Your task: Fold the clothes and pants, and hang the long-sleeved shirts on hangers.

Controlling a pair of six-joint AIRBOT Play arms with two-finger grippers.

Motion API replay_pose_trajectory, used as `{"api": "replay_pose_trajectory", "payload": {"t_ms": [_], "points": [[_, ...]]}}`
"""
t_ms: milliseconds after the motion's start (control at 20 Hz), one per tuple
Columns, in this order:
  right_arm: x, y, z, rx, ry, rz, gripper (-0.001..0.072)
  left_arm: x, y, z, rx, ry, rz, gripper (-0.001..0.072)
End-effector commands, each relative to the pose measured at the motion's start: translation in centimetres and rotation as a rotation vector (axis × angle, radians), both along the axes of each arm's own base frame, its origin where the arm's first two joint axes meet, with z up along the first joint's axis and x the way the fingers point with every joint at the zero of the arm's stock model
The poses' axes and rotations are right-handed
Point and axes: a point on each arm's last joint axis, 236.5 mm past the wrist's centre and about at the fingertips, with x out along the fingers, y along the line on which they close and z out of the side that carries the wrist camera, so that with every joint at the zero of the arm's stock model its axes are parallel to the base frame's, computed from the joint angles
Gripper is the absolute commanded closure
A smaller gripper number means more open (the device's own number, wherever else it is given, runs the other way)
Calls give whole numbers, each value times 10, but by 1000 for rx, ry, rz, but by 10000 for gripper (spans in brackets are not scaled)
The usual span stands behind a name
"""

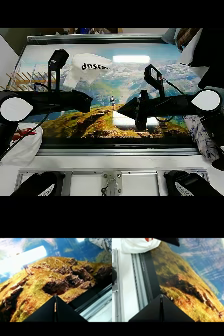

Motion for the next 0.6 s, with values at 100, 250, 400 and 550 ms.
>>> {"api": "replay_pose_trajectory", "payload": {"t_ms": [100, 250, 400, 550], "points": [[1, 1, -4, -3, 13, 1, 680, -5, 2, -36, 33, 71, 1, 687], [1, 1, -4, -3, 13, 1, 680, 1, 1, -38, 17, 54, 18, 687], [1, 1, -4, -3, 13, 1, 680, 10, 33, -35, 105, 20, 70, 366], [1, 1, -4, -3, 12, 1, 681, 22, 149, -34, 313, 47, 376, -13]]}}
